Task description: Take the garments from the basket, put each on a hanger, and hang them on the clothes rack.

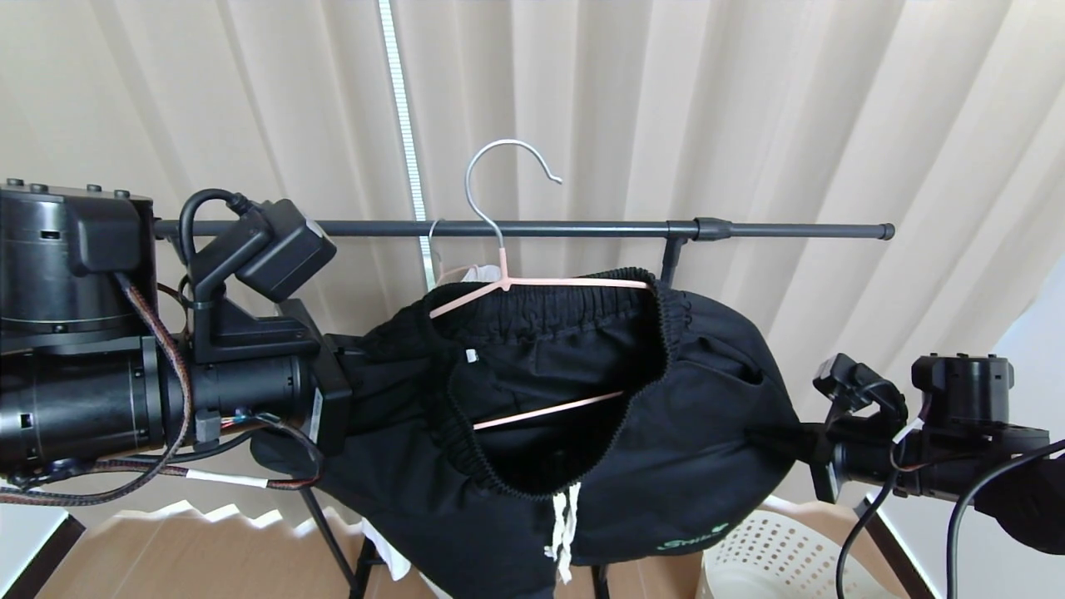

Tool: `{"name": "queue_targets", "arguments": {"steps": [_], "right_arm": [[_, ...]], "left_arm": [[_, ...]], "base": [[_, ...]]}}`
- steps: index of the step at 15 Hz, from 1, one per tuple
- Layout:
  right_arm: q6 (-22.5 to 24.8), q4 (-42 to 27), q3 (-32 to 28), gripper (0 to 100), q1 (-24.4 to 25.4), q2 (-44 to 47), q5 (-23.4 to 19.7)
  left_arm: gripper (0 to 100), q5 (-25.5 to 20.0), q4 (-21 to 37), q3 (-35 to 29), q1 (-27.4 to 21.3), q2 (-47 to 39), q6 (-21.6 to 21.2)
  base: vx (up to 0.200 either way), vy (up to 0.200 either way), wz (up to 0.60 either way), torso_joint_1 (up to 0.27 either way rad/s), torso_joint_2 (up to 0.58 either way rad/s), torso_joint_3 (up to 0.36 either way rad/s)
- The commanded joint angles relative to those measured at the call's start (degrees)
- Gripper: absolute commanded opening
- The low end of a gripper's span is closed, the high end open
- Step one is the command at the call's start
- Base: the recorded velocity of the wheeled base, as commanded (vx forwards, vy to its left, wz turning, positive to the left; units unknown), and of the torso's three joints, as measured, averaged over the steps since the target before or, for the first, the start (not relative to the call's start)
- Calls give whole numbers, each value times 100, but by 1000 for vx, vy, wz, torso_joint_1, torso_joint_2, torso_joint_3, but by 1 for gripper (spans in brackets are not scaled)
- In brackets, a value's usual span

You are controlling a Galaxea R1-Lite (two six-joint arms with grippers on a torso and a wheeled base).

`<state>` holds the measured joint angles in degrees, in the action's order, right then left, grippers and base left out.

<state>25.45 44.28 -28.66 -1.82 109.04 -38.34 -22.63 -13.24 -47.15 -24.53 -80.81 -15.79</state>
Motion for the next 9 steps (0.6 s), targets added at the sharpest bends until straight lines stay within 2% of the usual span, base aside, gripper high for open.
{"name": "queue_targets", "arguments": {"steps": [1,9], "right_arm": [[3,2,45,0,15,-50,2],[21,2,194,0,50,-402,2]], "left_arm": [[0,13,-3,4,1,22,14],[0,144,-12,92,1,30,120]], "base": [[0,0,0,0,0,0],[0,0,0,0,0,0]]}}
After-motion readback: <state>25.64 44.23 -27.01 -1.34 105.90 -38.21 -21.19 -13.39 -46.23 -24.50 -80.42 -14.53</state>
